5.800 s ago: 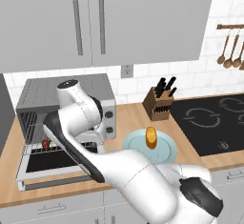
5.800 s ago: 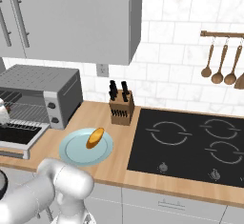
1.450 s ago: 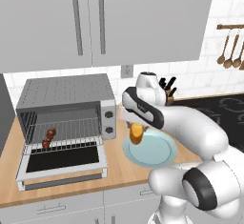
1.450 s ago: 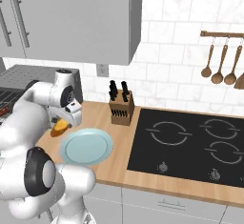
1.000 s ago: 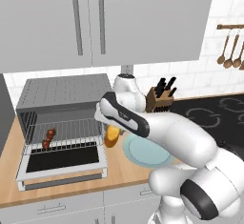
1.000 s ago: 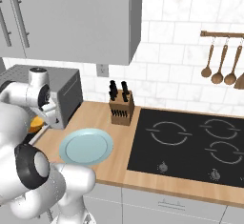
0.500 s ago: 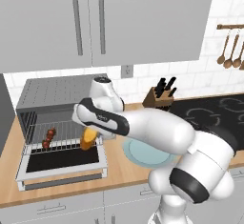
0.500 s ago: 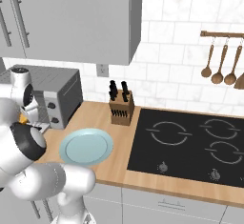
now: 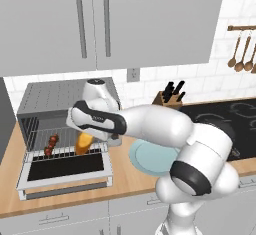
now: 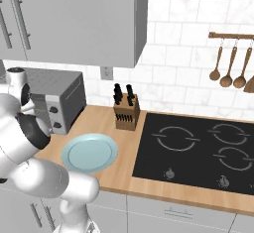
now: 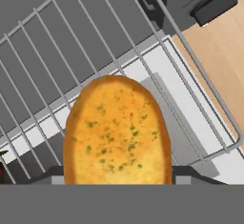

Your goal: Pick up the kebab skewer and baguette bread, and place them inside the toaster oven. Close the toaster oven door and start by setting the timer.

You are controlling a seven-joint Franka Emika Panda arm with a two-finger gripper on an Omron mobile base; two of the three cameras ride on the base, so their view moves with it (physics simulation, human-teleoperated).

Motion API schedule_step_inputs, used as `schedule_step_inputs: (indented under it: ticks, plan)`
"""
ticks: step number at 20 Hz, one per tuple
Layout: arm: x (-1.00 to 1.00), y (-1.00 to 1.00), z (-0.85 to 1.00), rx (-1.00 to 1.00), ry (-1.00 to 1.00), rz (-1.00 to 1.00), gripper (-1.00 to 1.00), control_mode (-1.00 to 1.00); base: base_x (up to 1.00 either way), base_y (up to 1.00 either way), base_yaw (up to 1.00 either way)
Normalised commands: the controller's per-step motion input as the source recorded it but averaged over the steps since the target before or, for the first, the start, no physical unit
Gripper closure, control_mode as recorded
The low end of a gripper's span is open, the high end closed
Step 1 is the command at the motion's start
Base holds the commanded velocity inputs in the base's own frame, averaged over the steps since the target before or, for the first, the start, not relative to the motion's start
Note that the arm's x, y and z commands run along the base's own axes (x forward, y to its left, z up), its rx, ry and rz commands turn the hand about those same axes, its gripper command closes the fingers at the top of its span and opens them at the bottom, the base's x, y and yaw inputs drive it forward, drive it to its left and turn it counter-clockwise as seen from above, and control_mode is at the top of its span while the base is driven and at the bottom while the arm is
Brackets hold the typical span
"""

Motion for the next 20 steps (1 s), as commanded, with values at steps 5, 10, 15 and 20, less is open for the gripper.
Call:
schedule_step_inputs:
  ticks: [5, 10, 15, 20]
  plan:
    - [0.06, 0.02, -0.1, 0.0, -0.01, 0.0, 1.0, -1.0, 0.0, 0.0, 0.0]
    - [0.09, -0.04, -0.28, 0.0, -0.02, 0.0, 1.0, -1.0, 0.0, 0.0, 0.0]
    - [0.04, 0.0, -0.24, 0.0, -0.07, 0.0, 1.0, -1.0, 0.0, 0.0, 0.0]
    - [0.08, 0.0, -0.01, 0.0, -0.09, 0.0, 1.0, -1.0, 0.0, 0.0, 0.0]
